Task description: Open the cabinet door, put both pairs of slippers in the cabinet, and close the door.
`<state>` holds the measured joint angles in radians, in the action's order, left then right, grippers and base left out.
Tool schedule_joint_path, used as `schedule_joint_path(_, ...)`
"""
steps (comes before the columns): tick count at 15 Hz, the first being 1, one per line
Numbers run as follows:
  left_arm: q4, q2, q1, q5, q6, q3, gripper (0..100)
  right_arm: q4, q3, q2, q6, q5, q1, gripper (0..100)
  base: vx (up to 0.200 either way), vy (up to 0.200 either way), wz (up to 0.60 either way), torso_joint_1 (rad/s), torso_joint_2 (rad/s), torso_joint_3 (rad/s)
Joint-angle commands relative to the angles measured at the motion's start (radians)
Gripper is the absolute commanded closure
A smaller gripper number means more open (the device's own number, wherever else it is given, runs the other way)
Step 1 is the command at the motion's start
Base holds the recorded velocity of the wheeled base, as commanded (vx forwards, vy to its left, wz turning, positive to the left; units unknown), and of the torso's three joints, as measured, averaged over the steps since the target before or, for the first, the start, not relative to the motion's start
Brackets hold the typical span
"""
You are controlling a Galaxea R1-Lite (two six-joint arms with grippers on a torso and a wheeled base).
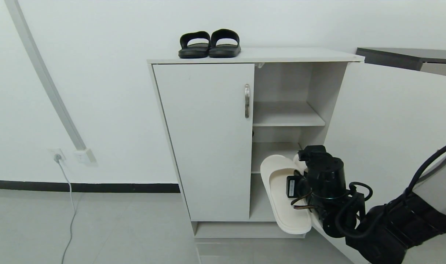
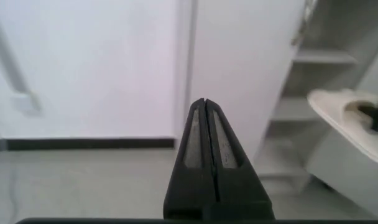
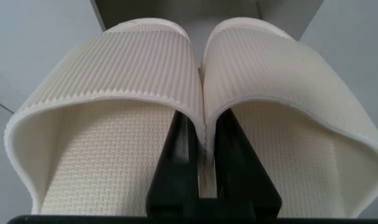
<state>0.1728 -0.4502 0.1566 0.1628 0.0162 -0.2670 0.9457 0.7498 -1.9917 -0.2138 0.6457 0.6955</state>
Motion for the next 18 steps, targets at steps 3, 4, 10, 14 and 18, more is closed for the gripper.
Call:
schedule_joint_path(3, -0.144, 0.449, -0.158, 0.027, -0.016, 0.262, 100, 0.008, -0.001, -0.018, 0.001, 0.005, 0.001, 100, 0.000, 0.000, 0.00, 0.000, 0.00, 0.000)
schedule_joint_path(4, -0.134, 0.450, -0.157, -0.008, -0.016, 0.265, 100, 0.013, -0.001, -0.019, 0.002, 0.005, 0.001, 100, 0.000, 0.000, 0.00, 0.000, 0.00, 0.000)
schedule_joint_path(10, -0.174, 0.450, -0.157, -0.233, -0.025, 0.264, 100, 0.047, 0.011, -0.067, 0.033, 0.005, 0.007, 100, 0.000, 0.000, 0.00, 0.000, 0.00, 0.000)
schedule_joint_path(14, -0.173, 0.450, -0.157, -0.230, -0.007, 0.264, 100, 0.130, 0.105, -0.177, 0.056, 0.051, 0.012, 100, 0.000, 0.000, 0.00, 0.000, 0.00, 0.000)
schedule_joint_path(18, -0.173, 0.450, -0.157, -0.232, -0.005, 0.264, 100, 0.130, 0.145, -0.216, 0.056, 0.092, 0.012, 100, 0.000, -0.100, 0.00, 0.001, 0.00, 0.004)
